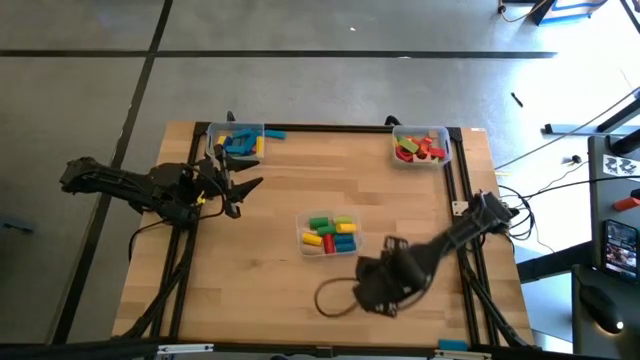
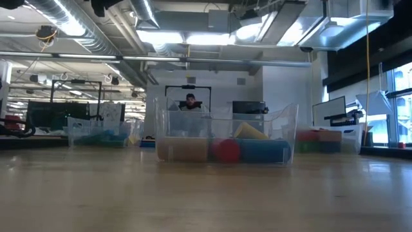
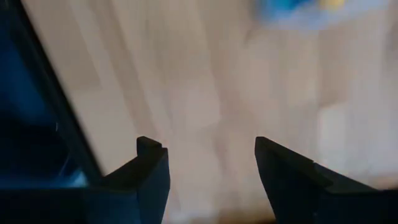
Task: Sort blocks by size
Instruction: Put the blue rectangular block into the top left transparent bin
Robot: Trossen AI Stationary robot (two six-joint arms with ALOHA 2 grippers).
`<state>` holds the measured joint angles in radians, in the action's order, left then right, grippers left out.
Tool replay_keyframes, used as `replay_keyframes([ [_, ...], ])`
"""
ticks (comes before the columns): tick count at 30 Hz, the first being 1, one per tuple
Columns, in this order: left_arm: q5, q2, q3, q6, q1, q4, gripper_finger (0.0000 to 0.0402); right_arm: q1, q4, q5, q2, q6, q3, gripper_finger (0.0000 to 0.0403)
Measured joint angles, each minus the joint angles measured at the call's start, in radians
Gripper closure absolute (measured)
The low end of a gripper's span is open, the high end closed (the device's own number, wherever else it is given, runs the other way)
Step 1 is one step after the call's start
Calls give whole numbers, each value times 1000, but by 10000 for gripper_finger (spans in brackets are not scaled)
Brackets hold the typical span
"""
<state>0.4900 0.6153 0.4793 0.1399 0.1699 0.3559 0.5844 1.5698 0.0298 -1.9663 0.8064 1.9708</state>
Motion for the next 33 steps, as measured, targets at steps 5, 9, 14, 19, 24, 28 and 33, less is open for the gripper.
replay_keyframes([
  [5, 0, 1, 0, -7, 0, 14, 192, 104, -32, -163, 0, 133, -126, 178],
  [9, 0, 1, 0, -9, 0, 28, 192, 198, -109, -330, 0, 196, -236, 178],
  [14, 0, 1, 0, -9, 0, 28, 192, 301, -251, -387, 0, 238, -361, 178],
  [19, 0, 1, 0, -9, 0, 28, 192, 363, -362, -416, 0, 259, -473, 178],
  [24, 0, 1, 0, -9, 0, 28, 192, 406, -450, -449, 0, 292, -548, 178],
  [28, 0, 1, 0, -9, 0, 28, 192, 440, -496, -453, 0, 312, -585, 178],
  [33, 0, 1, 0, -9, 0, 28, 192, 462, -505, -459, 0, 371, -623, 178],
])
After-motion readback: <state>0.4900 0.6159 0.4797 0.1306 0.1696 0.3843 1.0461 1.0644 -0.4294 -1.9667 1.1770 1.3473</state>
